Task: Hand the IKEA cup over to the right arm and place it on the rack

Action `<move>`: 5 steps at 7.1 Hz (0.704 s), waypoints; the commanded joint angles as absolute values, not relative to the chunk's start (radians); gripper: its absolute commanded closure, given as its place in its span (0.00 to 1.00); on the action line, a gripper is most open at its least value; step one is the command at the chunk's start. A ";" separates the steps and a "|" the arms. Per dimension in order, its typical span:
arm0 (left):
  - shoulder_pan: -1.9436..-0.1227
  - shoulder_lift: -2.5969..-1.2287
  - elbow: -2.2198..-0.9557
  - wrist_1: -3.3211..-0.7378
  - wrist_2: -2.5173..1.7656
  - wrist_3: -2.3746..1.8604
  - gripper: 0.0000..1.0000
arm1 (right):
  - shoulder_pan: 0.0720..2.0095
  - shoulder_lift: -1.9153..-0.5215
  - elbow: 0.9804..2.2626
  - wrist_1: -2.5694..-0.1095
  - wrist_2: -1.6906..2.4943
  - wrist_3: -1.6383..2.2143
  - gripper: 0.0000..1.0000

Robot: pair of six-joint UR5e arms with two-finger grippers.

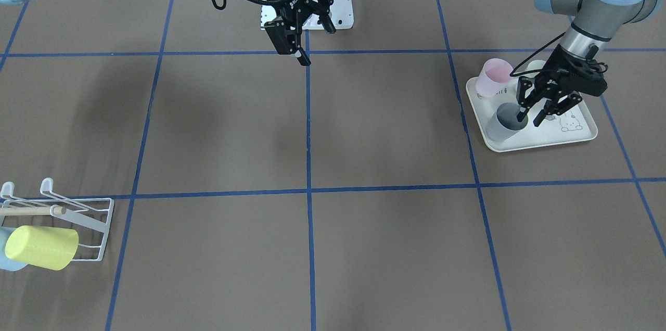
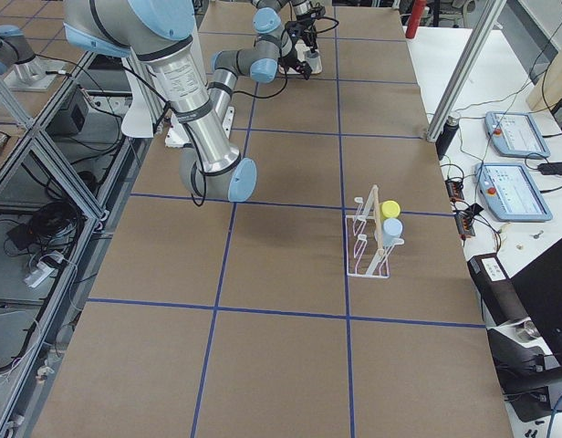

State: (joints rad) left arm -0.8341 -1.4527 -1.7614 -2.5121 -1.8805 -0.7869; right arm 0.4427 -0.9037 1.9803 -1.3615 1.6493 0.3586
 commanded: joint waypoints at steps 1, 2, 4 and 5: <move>-0.818 -1.453 -1.761 -2.513 -1.881 -0.788 0.66 | 0.443 -0.905 1.980 -1.356 1.647 0.362 0.00; -0.812 -1.453 -1.761 -2.513 -1.881 -0.788 0.67 | 0.443 -0.905 1.980 -1.358 1.647 0.362 0.00; -0.811 -1.453 -1.763 -2.513 -1.882 -0.790 0.84 | 0.443 -0.905 1.980 -1.356 1.646 0.362 0.00; -0.811 -1.454 -1.763 -2.513 -1.882 -0.790 1.00 | 0.443 -0.907 1.980 -1.356 1.646 0.362 0.00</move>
